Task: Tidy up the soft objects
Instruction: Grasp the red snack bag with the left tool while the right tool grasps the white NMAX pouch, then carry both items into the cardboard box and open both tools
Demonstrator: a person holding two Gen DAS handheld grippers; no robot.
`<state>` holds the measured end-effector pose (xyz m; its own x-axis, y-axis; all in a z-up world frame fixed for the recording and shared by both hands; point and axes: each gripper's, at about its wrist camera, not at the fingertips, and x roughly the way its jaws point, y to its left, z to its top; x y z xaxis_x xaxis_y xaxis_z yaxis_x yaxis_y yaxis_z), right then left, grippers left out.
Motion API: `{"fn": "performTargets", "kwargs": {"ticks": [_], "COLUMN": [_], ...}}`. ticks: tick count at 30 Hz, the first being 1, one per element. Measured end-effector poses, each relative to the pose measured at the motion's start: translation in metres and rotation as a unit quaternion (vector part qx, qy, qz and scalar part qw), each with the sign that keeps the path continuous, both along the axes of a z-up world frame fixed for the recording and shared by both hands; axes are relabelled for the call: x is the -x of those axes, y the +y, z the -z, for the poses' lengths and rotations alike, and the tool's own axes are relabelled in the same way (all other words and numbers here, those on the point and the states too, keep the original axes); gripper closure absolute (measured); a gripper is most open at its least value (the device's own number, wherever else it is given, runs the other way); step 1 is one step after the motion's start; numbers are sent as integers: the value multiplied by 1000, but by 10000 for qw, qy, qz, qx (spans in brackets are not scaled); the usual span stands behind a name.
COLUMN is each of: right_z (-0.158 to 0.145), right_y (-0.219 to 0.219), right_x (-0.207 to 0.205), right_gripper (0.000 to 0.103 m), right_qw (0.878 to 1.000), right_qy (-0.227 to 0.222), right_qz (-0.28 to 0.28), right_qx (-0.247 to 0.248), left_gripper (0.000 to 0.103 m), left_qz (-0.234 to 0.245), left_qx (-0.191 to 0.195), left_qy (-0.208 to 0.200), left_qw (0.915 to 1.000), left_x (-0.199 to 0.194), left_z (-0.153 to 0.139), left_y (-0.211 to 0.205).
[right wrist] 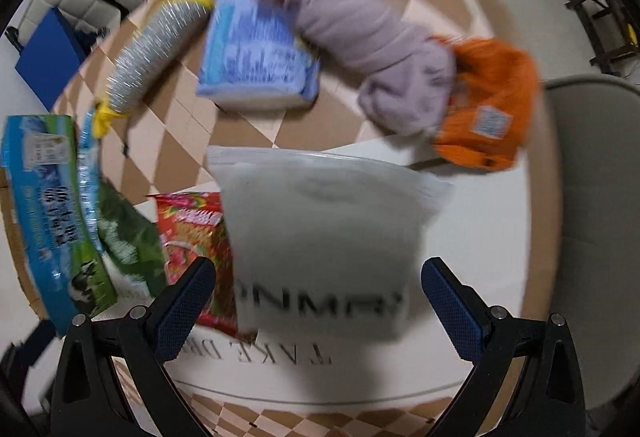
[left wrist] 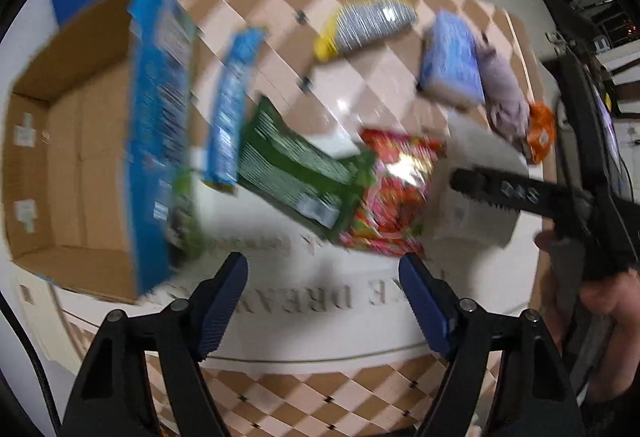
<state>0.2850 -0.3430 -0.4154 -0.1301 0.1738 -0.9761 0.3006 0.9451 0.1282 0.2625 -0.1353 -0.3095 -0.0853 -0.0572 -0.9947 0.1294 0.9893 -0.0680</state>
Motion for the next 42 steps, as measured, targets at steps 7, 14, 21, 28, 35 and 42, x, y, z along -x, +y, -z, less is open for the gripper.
{"fn": "performTargets", "kwargs": {"ticks": [7, 14, 21, 28, 35, 42], "right_z": [28, 45, 34, 38, 53, 46], "right_y": [-22, -33, -22, 3, 23, 31], "right_x": [40, 67, 79, 122, 171, 202], "right_gripper": [17, 17, 16, 19, 15, 25], "right_qw": [9994, 9987, 9983, 9969, 9965, 9988], "right_qy": [321, 492, 565, 698, 747, 470], "right_qz": [-109, 83, 107, -352, -334, -97], "right_qx": [67, -65, 38, 132, 162, 82], "left_gripper": [26, 26, 52, 56, 52, 60], "left_qz": [-112, -341, -182, 105, 126, 22], "left_qx": [508, 746, 249, -17, -118, 222], "left_qy": [551, 713, 576, 653, 541, 187], "left_qw": [9971, 9941, 9979, 9978, 9984, 9996], "left_x": [2, -27, -34, 30, 58, 60], "left_z": [47, 82, 89, 84, 94, 57], "left_y": [-23, -46, -49, -40, -32, -27]}}
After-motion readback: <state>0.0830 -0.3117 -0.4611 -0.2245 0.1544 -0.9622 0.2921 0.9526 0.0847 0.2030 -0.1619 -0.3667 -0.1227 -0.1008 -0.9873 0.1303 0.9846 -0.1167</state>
